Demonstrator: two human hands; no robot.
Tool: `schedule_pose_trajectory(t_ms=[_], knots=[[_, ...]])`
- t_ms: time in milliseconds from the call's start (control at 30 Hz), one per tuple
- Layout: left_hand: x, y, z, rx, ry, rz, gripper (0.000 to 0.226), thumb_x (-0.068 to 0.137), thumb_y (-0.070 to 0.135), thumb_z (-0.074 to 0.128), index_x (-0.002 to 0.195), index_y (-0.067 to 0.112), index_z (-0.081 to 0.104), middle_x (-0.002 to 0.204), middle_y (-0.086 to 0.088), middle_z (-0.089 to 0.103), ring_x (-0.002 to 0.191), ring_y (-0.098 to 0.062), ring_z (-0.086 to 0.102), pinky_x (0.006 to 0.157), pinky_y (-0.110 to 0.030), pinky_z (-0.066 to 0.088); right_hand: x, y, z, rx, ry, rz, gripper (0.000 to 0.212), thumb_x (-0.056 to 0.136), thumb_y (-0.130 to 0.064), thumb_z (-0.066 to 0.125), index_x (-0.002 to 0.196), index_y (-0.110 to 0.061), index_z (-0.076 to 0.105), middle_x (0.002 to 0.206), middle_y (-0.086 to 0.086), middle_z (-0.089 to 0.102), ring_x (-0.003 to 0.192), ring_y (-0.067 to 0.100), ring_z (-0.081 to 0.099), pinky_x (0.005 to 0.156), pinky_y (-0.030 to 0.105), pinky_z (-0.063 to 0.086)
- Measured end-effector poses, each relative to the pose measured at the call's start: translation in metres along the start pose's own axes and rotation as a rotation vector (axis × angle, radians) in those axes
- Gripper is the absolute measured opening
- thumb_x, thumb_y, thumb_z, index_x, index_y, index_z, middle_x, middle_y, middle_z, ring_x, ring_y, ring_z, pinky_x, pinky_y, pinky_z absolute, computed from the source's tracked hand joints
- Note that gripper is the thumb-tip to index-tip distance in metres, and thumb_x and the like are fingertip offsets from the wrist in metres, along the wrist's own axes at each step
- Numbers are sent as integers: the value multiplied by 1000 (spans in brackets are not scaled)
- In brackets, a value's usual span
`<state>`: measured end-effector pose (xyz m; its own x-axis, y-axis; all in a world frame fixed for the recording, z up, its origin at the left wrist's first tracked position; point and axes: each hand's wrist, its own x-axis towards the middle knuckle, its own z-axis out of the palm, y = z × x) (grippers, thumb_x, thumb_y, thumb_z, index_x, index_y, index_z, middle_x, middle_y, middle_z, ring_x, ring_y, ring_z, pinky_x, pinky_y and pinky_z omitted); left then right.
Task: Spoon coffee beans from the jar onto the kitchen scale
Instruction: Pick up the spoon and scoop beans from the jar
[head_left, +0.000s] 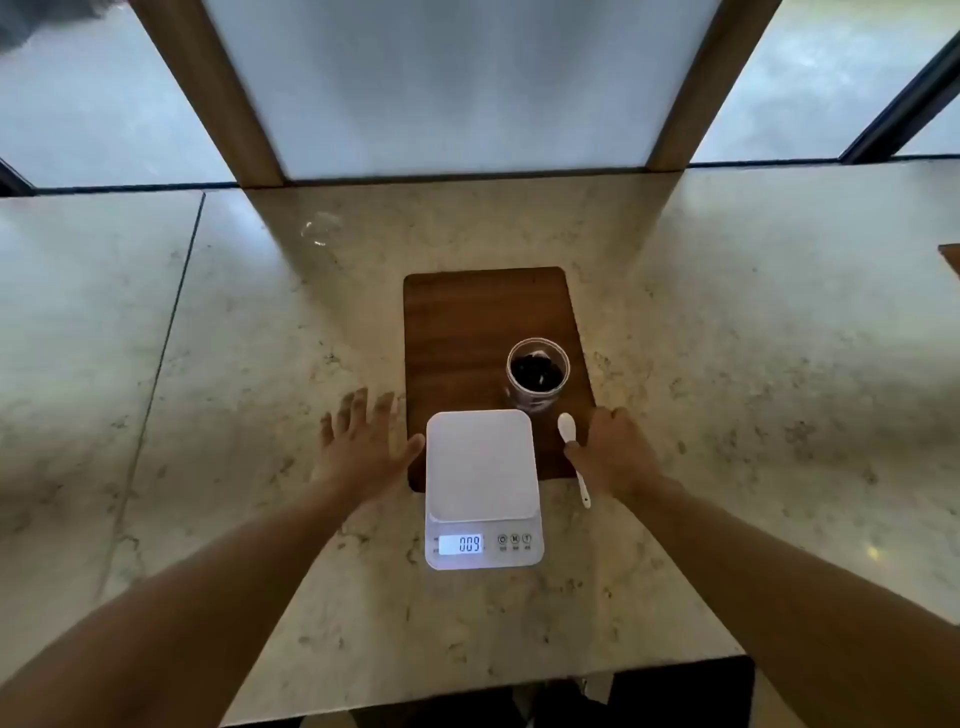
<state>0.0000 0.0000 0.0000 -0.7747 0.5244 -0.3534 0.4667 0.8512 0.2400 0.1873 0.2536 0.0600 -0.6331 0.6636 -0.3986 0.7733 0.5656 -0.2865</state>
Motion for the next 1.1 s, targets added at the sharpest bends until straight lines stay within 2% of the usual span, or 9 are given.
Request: schedule_pose_trajectory(t_ms=[100,200,267,400,533,667,867,967,1100], knots=[[-4,0,17,78,30,21,93,78,82,4,155,29,-6,167,-11,-2,153,-30,-8,120,-55,-6,2,9,9,-43,-38,7,33,86,-36,65,99,-6,64,97,15,68,76,25,59,64,30,44],[-9,-1,34,49,15,23,88,77,81,-15,148,31,-31,165,-7,-21,150,-25,-25,116,-50,-20,-4,15,16,-54,-91,29,31,86,-40,62,85,-10,66,81,10,70,68,23,63,62,32,52],[-9,-3,44,18,11,30,81,80,76,-18,145,31,-33,164,-5,-26,146,-19,-33,117,-48,-21,-2,22,22,-66,-115,36,32,87,-43,61,79,-12,63,76,7,68,65,23,63,60,32,52],[-11,-6,57,55,121,31,70,93,62,-3,151,25,-19,168,-7,-10,150,-19,-22,120,-48,-16,1,30,33,-117,-86,-18,29,88,-42,60,76,-16,53,73,5,57,63,21,53,56,31,41],[-13,-4,67,108,251,48,70,99,56,7,157,17,9,167,-12,8,154,-26,-4,122,-51,-7,0,36,39,-96,-84,-67,23,93,-33,58,87,-11,58,83,7,62,70,22,54,63,32,45],[-13,-7,69,112,290,64,66,100,54,12,156,19,14,167,-11,12,154,-24,-2,122,-46,-9,3,38,36,-39,-134,-57,23,93,-29,61,83,-8,59,82,11,65,78,29,63,68,37,53],[-12,-5,66,47,332,55,64,96,49,26,154,20,25,166,-9,18,154,-24,4,123,-45,-6,5,48,40,113,-67,-84,37,89,-22,62,55,-17,49,56,0,56,51,16,53,46,27,37],[-12,-5,66,34,327,46,66,95,49,27,154,20,26,166,-8,16,154,-22,2,123,-48,-2,5,49,41,203,42,-57,31,94,-26,56,65,-16,55,59,0,58,52,16,55,47,28,39],[-11,-6,67,36,337,43,67,94,50,28,154,21,28,166,-7,18,154,-21,2,123,-48,-1,6,39,30,368,238,-82,27,102,-33,42,93,-12,58,63,2,67,50,17,63,51,36,55]])
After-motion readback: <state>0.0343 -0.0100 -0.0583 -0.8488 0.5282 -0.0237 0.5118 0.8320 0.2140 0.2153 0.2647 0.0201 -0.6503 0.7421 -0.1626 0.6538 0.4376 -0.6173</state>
